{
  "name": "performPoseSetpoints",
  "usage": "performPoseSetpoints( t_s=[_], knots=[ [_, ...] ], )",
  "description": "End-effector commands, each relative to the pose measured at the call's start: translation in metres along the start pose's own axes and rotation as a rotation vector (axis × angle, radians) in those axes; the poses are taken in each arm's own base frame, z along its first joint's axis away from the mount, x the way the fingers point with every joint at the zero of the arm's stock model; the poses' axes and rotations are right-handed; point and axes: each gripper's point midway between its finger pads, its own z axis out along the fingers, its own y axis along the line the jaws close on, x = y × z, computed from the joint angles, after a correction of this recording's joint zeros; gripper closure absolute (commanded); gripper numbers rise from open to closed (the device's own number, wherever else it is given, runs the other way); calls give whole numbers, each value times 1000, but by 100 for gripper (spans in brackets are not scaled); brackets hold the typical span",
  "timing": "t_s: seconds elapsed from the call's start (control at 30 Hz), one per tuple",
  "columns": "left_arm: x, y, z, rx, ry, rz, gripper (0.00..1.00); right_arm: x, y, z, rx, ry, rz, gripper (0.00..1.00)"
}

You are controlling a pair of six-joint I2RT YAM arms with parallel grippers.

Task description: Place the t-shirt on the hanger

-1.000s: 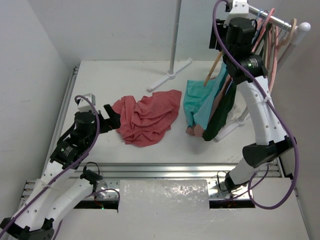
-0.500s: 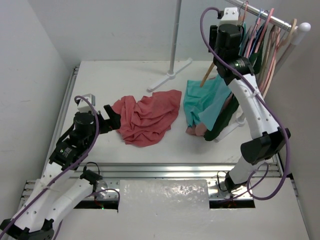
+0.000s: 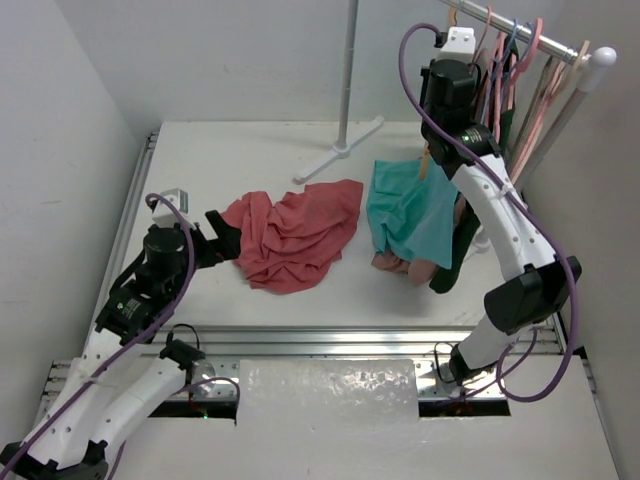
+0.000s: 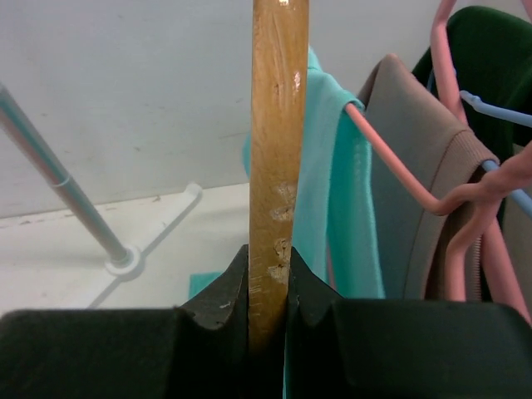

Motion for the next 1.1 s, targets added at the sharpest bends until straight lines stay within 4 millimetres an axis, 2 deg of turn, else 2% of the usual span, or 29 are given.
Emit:
performPoseSetpoints(
  t_s=[0.0,0.07,0.17,0.23,0.27,0.37,0.43,0.5,0.53,0.57,0.6,0.7,0.73,0.77,0.8,0.83,0.87,0.9,0.93,0.97,1.0,1.03,1.07],
  knots=[
    [-9,-3,3,18,-39,-3,2,-45,16,-30,-104,-121,82,100],
    [-10,-3,2,15,-42,-4,2,-62,19,-39,-148,-164,116,100],
    [-11,-2,1,13,-48,-8,2,-89,9,-52,-148,-243,136,100],
    [-12,-2,-1,17,-52,-10,2,-102,3,-50,-116,-285,109,100],
    [-10,-2,0,16,-48,-8,2,-116,-2,-51,-105,-313,112,100],
    [-11,-3,-1,23,-51,-9,2,-126,-3,-42,-83,-331,73,100],
    [-12,-4,-3,28,-57,-11,2,-126,5,-41,-120,-327,61,100],
    [-13,-4,-4,30,-64,-14,2,-118,20,-47,-212,-277,86,100],
    [-14,-4,-4,30,-67,-16,2,-115,36,-54,-318,-256,90,100],
    [-14,-3,-4,26,-66,-14,2,-114,42,-65,-369,-235,106,100],
    [-13,-3,-4,25,-65,-15,2,-97,49,-71,-418,-160,123,100],
    [-11,-2,1,12,-50,-10,2,-64,57,-97,-523,-58,134,100],
    [-11,-1,1,5,-46,-8,2,-34,60,-97,-534,8,121,100],
    [-11,1,2,-7,-45,-8,2,-23,63,-106,-575,36,117,100],
    [-10,2,3,-15,-43,-9,2,-25,56,-121,-594,28,130,100],
    [-11,4,4,-32,-42,-11,2,2,58,-125,-605,85,118,100],
    [-11,6,5,-47,-40,-15,2,11,59,-135,-640,108,113,100],
    [-10,8,7,-66,-33,-28,2,10,52,-147,-650,101,121,100],
    [-11,12,7,-100,-31,-37,2,29,53,-153,-667,143,112,100],
    [-11,15,7,-123,-23,-49,2,37,56,-162,-715,157,109,100],
    [-11,13,11,-144,-6,-95,2,33,64,-186,-829,149,119,100],
    [-5,11,13,-149,32,-114,2,45,72,-200,-897,183,118,100],
    [-2,6,18,-143,55,-151,2,48,79,-214,-968,195,118,100]
  ],
)
